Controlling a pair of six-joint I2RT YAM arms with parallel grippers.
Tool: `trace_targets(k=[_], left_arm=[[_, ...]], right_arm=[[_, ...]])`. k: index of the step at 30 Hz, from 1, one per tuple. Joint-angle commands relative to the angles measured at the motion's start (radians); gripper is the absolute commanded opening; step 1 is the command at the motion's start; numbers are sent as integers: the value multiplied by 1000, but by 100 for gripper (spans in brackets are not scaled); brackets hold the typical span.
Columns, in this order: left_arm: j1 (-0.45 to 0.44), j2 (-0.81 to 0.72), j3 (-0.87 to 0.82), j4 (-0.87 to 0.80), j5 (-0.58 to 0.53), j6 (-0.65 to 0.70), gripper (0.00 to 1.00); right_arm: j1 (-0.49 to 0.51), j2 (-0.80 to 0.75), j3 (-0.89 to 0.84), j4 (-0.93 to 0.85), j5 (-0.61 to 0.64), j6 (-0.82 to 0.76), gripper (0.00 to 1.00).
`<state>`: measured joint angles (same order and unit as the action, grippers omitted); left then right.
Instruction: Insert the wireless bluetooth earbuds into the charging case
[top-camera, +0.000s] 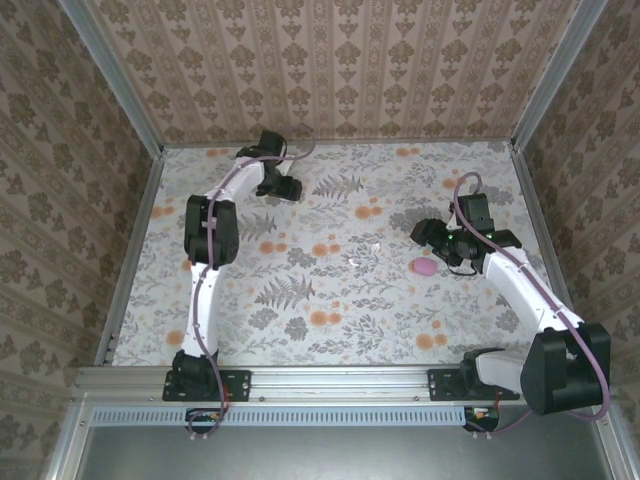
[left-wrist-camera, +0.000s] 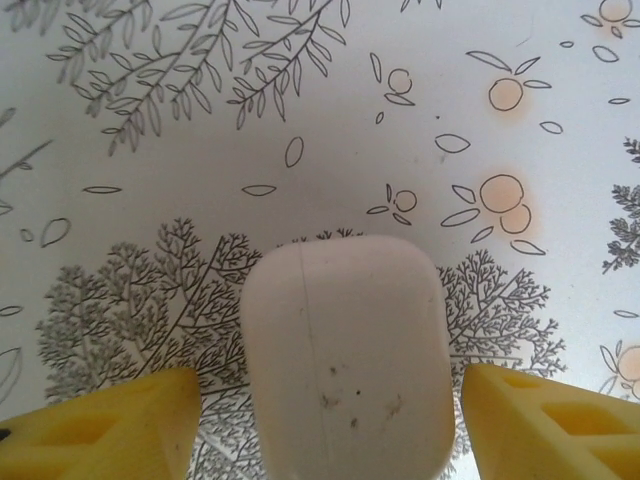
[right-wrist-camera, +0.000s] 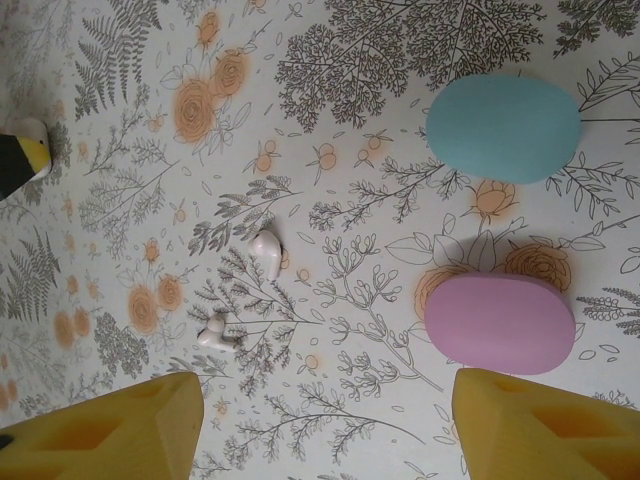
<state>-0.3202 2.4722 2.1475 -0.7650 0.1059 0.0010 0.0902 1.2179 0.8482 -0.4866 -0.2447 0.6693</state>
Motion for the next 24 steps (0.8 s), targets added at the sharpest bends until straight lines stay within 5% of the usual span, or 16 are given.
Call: trace_targets(k=[1, 15, 24], left_arm=[[-10, 24, 46, -48, -5, 26, 67], [-63, -54, -38, -36, 21, 173, 45], [-175, -491, -578, 257, 210, 299, 40]], right_arm=[[8, 15, 19, 3, -24, 13, 69], [9, 27, 26, 2, -61, 9, 69], [9, 28, 65, 0, -209, -32, 69]])
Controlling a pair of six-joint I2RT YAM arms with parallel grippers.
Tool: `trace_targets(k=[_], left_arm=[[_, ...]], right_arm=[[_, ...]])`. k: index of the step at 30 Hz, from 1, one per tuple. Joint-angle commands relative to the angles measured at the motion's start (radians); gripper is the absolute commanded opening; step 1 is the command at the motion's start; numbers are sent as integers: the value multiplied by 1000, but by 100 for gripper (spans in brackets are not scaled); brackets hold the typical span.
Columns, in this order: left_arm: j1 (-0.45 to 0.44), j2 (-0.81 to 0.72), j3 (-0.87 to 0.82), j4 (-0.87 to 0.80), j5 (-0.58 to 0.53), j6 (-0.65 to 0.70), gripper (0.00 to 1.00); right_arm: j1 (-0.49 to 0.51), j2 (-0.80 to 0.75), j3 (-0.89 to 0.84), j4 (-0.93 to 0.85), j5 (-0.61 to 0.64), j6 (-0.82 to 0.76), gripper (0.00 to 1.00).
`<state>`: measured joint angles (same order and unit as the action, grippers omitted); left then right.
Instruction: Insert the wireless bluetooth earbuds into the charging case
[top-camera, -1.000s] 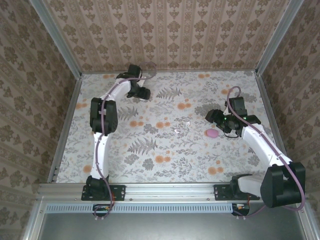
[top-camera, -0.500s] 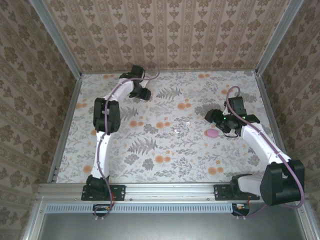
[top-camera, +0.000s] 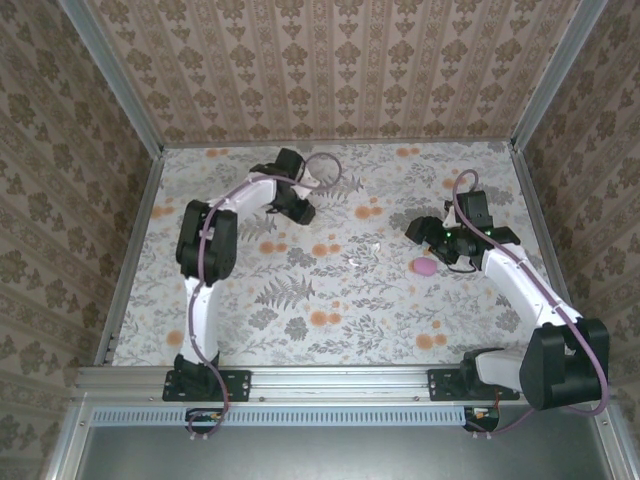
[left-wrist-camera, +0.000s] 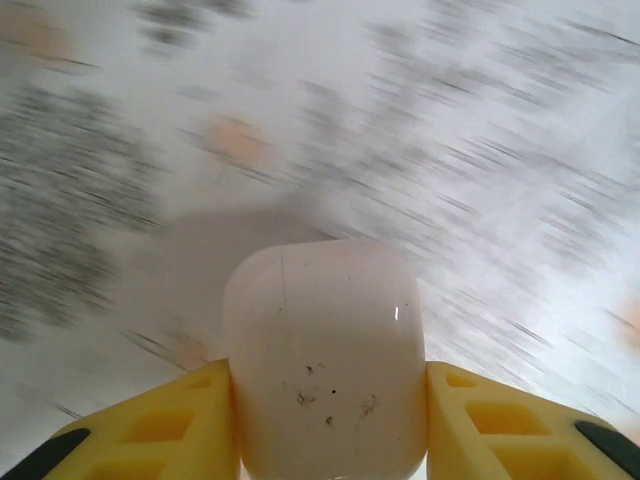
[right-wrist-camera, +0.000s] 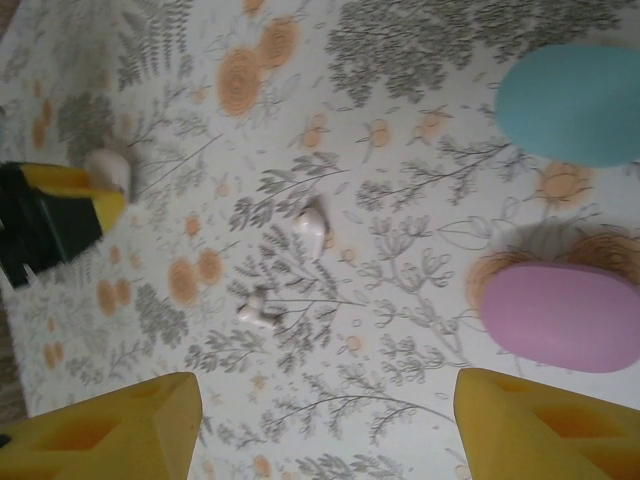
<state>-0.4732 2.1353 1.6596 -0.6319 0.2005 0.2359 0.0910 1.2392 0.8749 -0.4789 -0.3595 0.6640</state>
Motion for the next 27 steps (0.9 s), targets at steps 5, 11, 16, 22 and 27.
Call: trace_targets(k=[5, 11, 16, 22, 27], left_arm=[[-83, -370, -266, 189, 272, 188, 41], [-154, -496, -334, 137, 369, 366, 43], [-195, -575, -387, 179, 416, 494, 43], [-248, -614, -390, 170, 345, 596, 43], [-276, -627, -393, 167, 272, 633, 43]], right_arm=[[10, 1, 75, 29, -253, -54, 69], [17, -17, 113, 68, -368, -71, 68], [52, -11, 161, 48, -422, -140, 66], [129, 37, 222, 22, -463, -184, 66], [210, 88, 280, -51, -417, -246, 65]])
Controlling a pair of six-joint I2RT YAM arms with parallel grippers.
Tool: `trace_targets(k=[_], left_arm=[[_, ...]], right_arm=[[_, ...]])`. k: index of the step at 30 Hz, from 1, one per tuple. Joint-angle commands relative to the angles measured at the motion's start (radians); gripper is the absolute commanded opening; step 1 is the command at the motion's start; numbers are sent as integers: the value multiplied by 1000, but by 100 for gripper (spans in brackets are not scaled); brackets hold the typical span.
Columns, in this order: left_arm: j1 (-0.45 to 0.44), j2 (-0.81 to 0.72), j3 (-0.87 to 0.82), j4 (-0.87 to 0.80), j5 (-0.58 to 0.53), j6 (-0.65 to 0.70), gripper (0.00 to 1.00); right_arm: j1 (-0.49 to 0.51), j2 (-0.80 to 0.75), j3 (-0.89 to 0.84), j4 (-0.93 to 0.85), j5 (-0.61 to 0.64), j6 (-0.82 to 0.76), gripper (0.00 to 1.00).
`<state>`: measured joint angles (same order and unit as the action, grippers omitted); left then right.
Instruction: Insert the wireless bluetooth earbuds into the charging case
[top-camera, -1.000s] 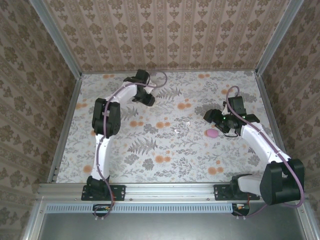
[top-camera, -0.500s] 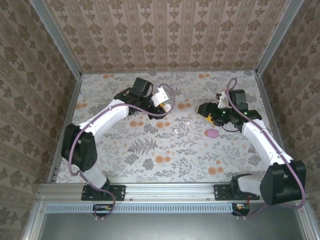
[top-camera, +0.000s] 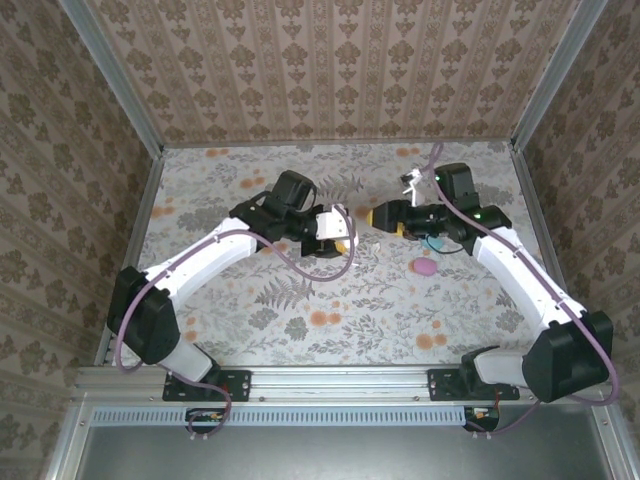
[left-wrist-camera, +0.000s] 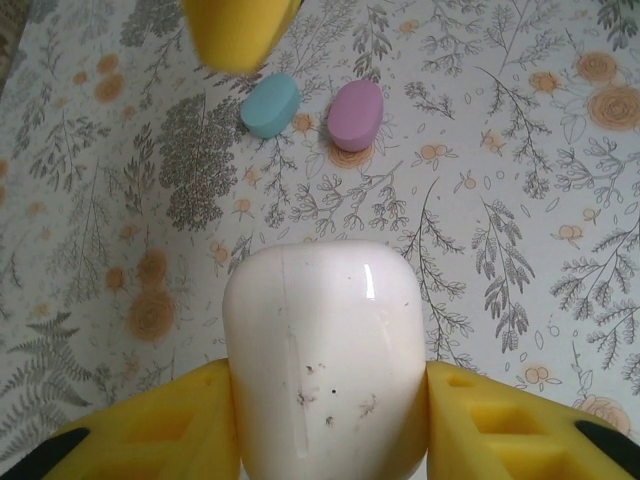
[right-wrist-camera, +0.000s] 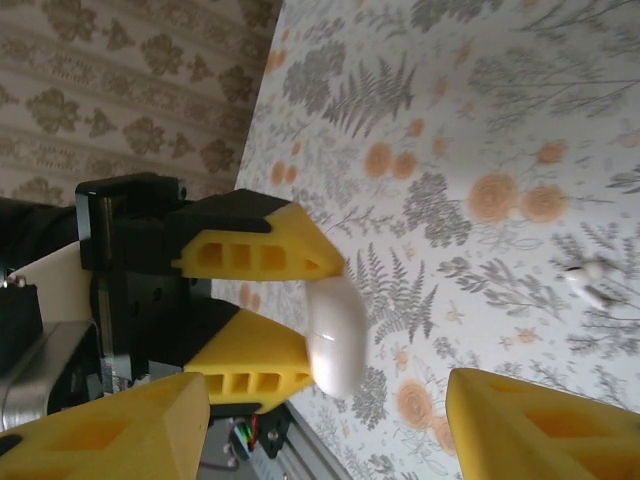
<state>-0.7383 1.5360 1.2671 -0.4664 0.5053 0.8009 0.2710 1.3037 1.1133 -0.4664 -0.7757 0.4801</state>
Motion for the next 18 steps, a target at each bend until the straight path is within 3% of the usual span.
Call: trace_targets(k=[1, 5, 13, 18], left_arm=[[-15, -35, -6, 12, -38, 70, 43], [-24, -53, -11, 21, -45, 73, 43], [-37, -60, -12, 25, -52, 83, 44], [-38, -64, -17, 37, -47, 84, 45]], right_arm=[[38, 38, 46, -64, 2, -66, 65], [58, 69, 56, -102, 65, -65, 65], [98, 137, 70, -61, 22, -42, 60], [103, 170, 87, -42, 18, -38, 53]])
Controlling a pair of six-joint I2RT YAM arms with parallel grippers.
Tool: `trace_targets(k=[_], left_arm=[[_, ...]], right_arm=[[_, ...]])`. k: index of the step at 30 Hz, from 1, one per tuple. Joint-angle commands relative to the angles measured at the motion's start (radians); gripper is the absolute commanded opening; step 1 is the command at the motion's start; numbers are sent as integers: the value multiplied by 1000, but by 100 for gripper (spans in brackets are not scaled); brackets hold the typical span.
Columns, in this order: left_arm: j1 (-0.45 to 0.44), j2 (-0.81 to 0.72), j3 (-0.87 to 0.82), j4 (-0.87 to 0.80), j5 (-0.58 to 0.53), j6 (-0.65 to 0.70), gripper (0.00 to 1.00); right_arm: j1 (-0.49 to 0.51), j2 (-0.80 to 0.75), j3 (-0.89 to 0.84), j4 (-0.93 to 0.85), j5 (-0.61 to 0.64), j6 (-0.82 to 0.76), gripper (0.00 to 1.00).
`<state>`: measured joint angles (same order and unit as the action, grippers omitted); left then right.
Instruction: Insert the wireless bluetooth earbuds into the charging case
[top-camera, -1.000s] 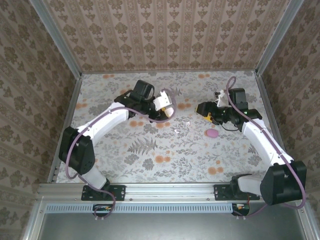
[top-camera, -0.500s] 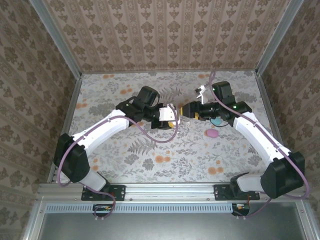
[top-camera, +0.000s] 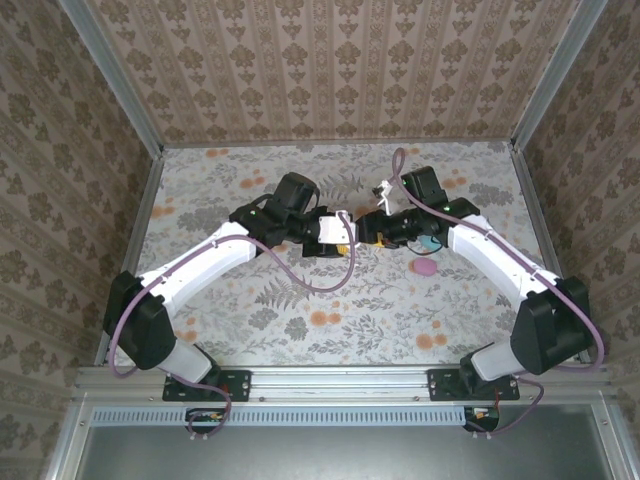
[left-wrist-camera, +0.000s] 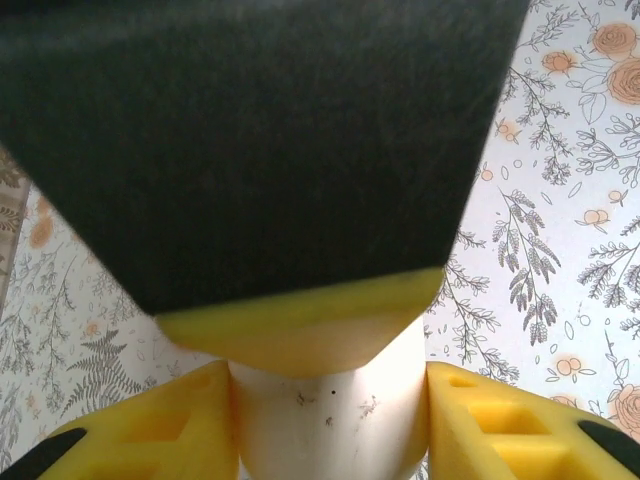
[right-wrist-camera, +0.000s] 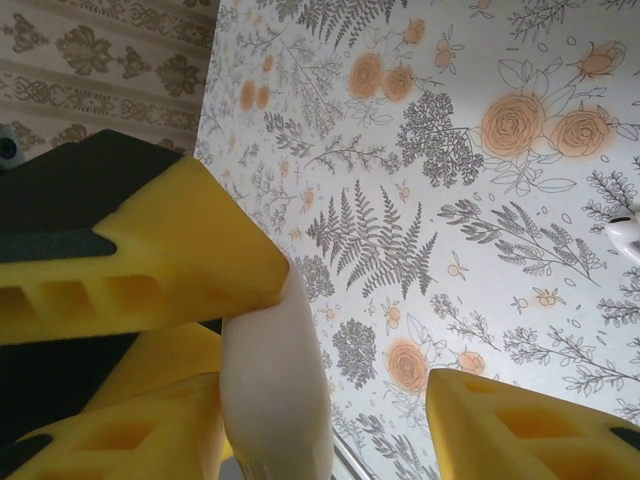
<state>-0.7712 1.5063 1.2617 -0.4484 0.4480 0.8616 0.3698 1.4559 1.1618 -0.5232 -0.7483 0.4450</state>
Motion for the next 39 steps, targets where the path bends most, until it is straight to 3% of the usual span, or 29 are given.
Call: trace_targets(k=[1, 8, 12, 16, 23, 28, 39], left_arm=[[-7, -34, -12, 20, 11, 22, 45], [-9, -32, -10, 15, 8, 24, 46], [-8, -31, -12, 19, 6, 16, 51], [-9, -32, -13, 22, 4, 10, 60], [-2, -41, -13, 46, -1, -48, 70], [55, -56, -20, 147, 75, -265, 75], [248, -54, -66, 469, 453, -907, 73]], right_arm=[[6, 22, 41, 15, -14, -4, 51], [8, 26, 40, 23, -28, -7, 42], [6, 19, 35, 37, -28, -6, 31], [6, 12, 30, 61, -40, -3, 25], [-7, -15, 5, 96, -18, 0, 24], [-52, -83, -62, 177, 20, 15, 24], [-147, -257, -149, 308, 49, -36, 23]])
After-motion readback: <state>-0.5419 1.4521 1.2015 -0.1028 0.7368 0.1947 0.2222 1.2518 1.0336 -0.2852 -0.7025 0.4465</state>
